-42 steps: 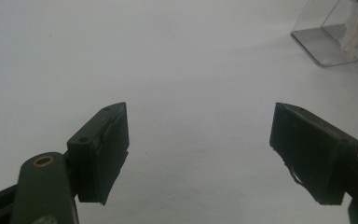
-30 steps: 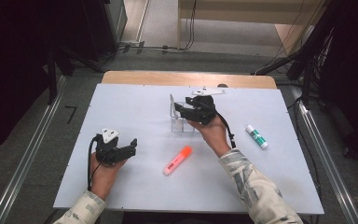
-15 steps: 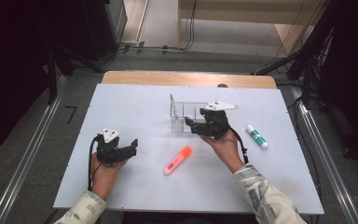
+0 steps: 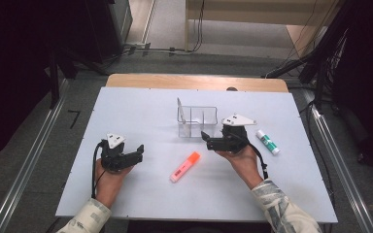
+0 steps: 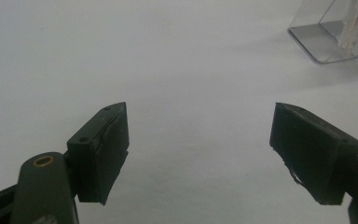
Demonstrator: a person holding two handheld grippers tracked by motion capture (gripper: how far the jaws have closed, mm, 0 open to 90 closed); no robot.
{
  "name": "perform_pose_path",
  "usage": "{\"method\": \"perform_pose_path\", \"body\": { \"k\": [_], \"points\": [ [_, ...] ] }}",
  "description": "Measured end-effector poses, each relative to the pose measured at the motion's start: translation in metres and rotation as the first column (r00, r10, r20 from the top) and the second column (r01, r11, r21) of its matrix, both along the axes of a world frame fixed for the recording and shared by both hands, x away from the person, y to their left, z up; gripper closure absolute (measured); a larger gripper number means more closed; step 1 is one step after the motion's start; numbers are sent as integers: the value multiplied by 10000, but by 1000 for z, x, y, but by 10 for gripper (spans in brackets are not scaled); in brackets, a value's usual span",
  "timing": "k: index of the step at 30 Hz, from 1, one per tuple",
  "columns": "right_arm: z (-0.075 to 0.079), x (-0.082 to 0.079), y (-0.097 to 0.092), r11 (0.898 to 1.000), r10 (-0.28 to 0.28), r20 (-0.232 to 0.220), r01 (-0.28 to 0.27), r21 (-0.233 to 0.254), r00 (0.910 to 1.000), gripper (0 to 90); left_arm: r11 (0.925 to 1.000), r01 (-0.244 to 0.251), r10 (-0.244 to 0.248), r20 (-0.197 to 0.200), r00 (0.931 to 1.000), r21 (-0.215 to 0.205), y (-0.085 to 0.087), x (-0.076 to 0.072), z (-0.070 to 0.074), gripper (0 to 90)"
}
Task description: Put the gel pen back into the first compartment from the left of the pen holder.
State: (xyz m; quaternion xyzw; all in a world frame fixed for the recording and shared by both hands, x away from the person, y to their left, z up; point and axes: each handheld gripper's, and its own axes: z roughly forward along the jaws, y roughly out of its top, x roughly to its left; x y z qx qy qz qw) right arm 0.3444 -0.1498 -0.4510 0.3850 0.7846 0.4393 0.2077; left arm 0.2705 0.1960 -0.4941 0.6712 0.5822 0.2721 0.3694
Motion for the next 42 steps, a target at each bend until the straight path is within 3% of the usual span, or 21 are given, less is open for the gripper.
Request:
{"method": "perform_pose_path", "body": {
  "k": [9,12,17,20,23,37,42],
  "points": [
    [-6,-5,-9,9992,386,-717,-380,98,9967,127,10000,18,-18,17,10000,-20,0,0,0,204],
    [-9,-7,-13,9991,411,-656,-418,-94,9970,148,10000,34,-34,26,10000,-28,-1,-1,0,204],
    [-12,-10,-21,9992,342,-715,-356,-195,9969,168,10000,54,-54,54,10000,-39,-1,-2,1,204],
    [-18,-11,-28,9998,-55,-985,37,-190,9951,153,10000,83,-83,60,9999,-43,-2,-2,1,204],
    [-21,-13,-33,9994,-278,-1004,258,-218,9946,153,9999,114,-113,67,9999,-41,-2,-2,1,204],
    [-24,-27,-44,9999,-136,-845,132,-48,9963,155,9997,232,-230,193,9995,-106,-8,-5,3,202],
    [-25,-28,-51,9997,-246,-955,248,8,9951,155,9987,488,-485,215,9986,-140,-16,-7,4,203]
  ]
}}
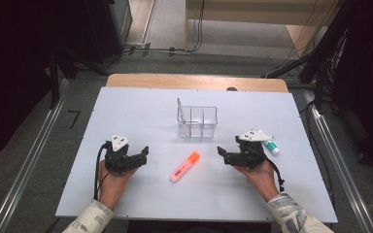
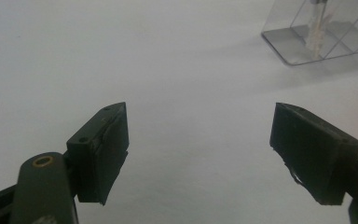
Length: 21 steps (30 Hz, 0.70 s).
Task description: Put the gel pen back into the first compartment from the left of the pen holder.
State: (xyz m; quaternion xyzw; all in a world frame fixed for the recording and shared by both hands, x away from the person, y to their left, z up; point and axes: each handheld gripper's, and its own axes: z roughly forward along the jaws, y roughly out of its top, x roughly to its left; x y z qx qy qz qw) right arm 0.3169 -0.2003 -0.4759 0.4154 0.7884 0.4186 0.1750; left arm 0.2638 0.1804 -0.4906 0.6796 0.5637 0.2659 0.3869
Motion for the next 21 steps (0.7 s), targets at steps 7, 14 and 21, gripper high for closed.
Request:
{"method": "perform_pose_path", "body": {
  "k": [7,14,21],
  "points": [
    [-1,0,-7,9999,-99,-19,99,55,9999,155,9988,466,-467,98,9989,119,-14,0,1,203],
    [-1,-1,-12,9998,-181,17,181,58,9998,155,9969,778,-778,13,9970,-77,-25,1,-1,203],
    [-1,-2,-16,9996,-277,-45,278,77,9996,155,9925,1169,-1176,-178,9929,-361,-42,4,-5,203]
  ]
}}
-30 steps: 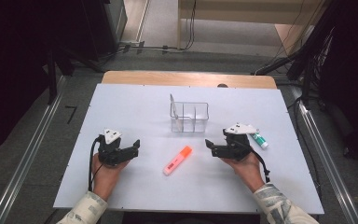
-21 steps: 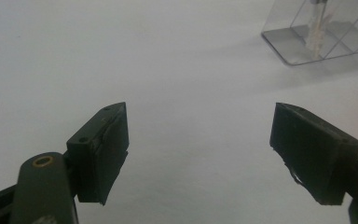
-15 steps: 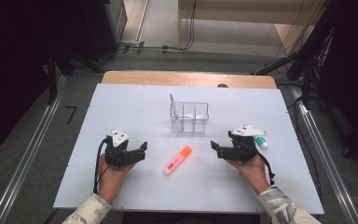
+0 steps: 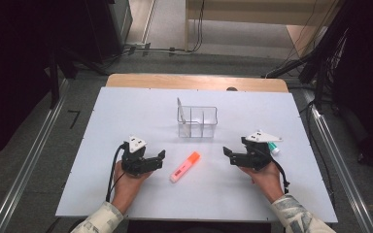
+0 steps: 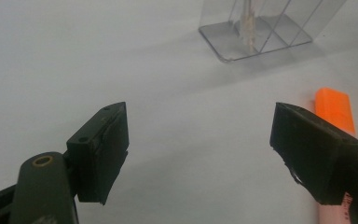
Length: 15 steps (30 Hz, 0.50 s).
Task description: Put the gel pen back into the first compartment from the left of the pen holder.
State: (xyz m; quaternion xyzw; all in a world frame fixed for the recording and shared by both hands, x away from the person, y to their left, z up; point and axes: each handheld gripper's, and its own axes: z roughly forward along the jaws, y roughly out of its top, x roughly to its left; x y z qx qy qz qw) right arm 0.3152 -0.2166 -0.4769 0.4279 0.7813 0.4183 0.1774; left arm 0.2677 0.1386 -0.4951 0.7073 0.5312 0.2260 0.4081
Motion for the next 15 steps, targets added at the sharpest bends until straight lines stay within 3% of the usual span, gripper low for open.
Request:
{"method": "perform_pose_path", "body": {
  "k": [15],
  "points": [
    [0,-3,-8,10000,-78,64,77,25,9999,155,9976,669,-670,50,9977,196,-29,0,-5,210]
  ]
}}
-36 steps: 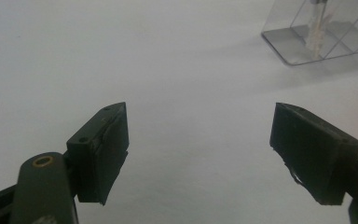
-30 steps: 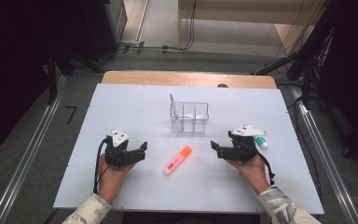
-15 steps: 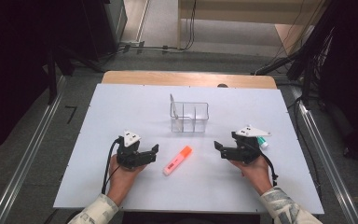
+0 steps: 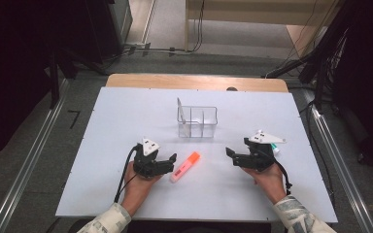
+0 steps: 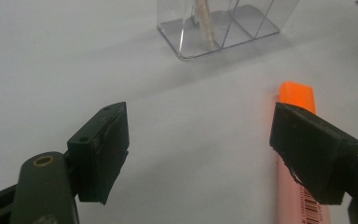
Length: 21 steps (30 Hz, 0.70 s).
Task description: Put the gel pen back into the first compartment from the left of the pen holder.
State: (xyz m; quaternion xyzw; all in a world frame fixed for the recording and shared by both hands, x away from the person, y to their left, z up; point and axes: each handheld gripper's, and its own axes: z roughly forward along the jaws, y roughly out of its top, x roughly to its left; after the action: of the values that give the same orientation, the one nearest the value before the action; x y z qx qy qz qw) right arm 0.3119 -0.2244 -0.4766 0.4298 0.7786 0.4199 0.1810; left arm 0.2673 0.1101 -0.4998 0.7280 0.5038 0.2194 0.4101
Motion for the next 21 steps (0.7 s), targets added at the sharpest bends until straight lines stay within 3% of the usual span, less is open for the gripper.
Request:
{"method": "perform_pose_path", "body": {
  "k": [21],
  "points": [
    [-1,-5,-8,9999,-117,-23,117,-44,9999,155,9978,663,-663,75,9978,-16,-27,-1,-2,226]
  ]
}}
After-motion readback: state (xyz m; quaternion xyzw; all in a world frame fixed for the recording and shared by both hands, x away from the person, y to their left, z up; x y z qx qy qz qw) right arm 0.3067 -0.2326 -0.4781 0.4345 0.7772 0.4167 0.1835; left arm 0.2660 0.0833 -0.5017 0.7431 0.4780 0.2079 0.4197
